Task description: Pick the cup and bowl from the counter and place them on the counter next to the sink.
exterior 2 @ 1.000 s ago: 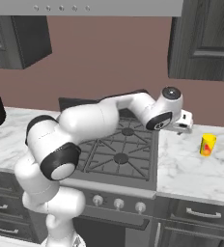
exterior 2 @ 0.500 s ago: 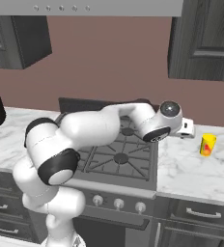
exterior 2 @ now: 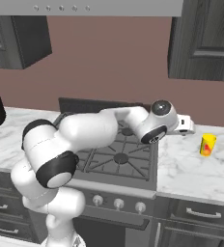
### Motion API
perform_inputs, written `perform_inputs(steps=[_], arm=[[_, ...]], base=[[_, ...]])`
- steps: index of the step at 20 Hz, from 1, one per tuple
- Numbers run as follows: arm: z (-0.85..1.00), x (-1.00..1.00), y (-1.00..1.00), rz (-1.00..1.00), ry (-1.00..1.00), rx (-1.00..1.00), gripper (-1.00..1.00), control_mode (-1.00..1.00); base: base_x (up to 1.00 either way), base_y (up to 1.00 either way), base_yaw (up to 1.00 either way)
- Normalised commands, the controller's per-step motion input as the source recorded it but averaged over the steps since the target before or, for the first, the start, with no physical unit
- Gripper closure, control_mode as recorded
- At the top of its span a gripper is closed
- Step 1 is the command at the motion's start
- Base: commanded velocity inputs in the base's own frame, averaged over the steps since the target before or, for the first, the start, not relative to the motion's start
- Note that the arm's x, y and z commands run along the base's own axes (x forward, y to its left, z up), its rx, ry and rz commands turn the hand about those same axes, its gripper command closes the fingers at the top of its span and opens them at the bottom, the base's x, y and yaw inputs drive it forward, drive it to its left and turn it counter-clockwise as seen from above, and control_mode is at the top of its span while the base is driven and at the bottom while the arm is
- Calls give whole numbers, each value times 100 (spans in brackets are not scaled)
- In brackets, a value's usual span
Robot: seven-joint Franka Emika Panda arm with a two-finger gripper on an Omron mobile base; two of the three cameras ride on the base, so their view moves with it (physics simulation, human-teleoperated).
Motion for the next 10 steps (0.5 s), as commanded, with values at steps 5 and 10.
perform_inputs(steps=[5, 10], arm=[[0, 15, -25, 0, 6, -1, -100, -100], [0, 21, -25, 0, 5, 0, -100, -100]], base=[[0, 0, 0], [0, 0, 0]])
